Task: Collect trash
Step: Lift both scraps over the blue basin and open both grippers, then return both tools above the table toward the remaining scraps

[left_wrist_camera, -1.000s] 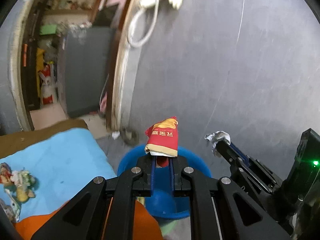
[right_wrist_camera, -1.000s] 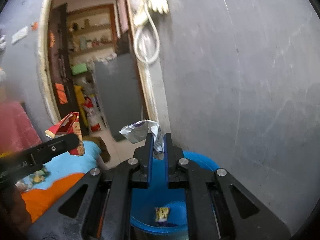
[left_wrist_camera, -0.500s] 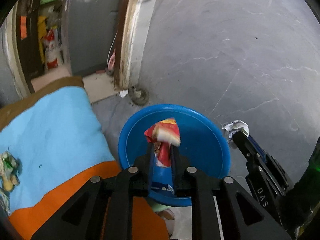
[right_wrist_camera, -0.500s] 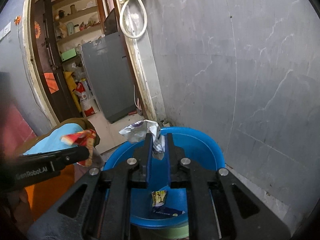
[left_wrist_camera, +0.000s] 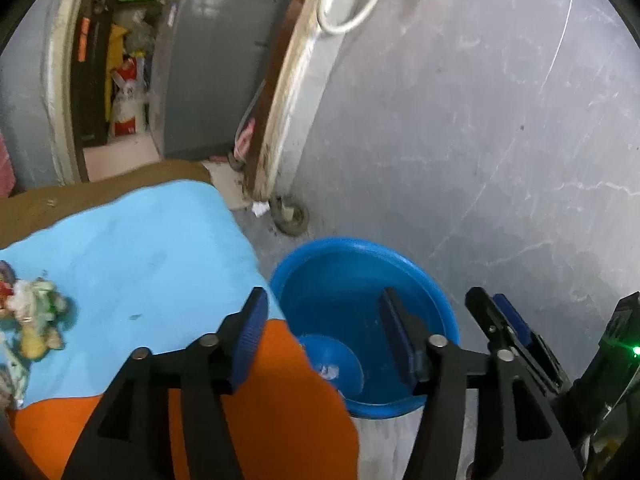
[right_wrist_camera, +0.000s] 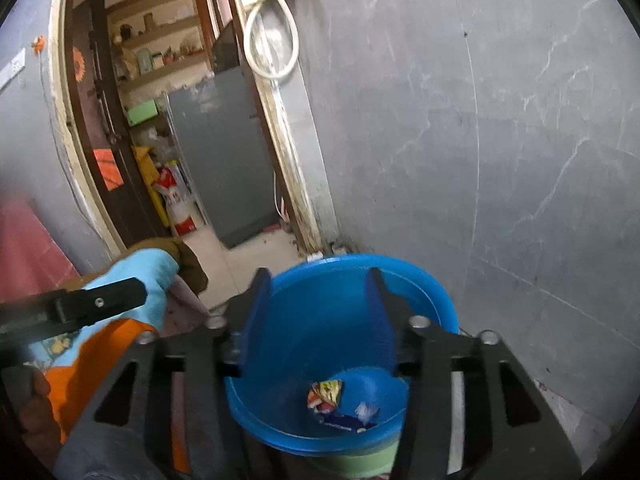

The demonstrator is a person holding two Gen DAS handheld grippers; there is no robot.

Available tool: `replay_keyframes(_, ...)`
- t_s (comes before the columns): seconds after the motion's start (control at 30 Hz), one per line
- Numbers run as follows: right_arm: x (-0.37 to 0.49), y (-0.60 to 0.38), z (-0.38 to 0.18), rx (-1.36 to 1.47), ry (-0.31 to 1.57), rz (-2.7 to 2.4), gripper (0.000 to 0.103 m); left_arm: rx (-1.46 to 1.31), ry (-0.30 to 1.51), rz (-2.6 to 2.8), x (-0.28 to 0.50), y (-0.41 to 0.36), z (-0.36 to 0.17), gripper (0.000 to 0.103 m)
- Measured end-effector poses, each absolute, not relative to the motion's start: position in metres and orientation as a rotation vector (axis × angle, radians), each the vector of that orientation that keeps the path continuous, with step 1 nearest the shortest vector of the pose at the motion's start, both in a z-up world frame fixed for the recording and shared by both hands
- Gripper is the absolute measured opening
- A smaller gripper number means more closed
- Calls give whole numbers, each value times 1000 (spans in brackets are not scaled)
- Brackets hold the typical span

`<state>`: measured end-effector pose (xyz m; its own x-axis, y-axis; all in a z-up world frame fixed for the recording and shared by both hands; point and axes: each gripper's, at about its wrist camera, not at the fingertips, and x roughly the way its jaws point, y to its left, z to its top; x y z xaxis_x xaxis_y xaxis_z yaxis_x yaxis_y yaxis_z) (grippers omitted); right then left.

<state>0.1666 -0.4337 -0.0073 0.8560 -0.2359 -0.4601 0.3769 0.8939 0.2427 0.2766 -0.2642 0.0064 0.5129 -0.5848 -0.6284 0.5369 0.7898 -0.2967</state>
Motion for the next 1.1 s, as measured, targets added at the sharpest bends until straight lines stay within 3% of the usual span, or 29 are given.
replay_keyframes(0.07, 161, -430, -1, 334, 392, -321, 71, -80, 738, -659, 272, -250, 15, 64)
replay_keyframes(0.13, 156, -426, 5, 331, 354, -313, 79, -93, 682, -628, 266, -231, 24, 75)
replay_keyframes(0.2, 151, -422, 10, 324, 325, -302, 88, -108, 632, -585, 260, -215, 31, 94)
replay_keyframes(0.27, 148, -416, 14, 315, 299, -297, 101, -112, 580, -525, 252, -199, 38, 102)
replay_keyframes(0.73, 124, -337, 50, 145, 59, -164, 103, -131, 245, -255, 187, -92, 67, 102)
replay_keyframes(1.1, 117, -286, 67, 105, -24, -42, 103, -73, 162, -175, 154, -46, 67, 102)
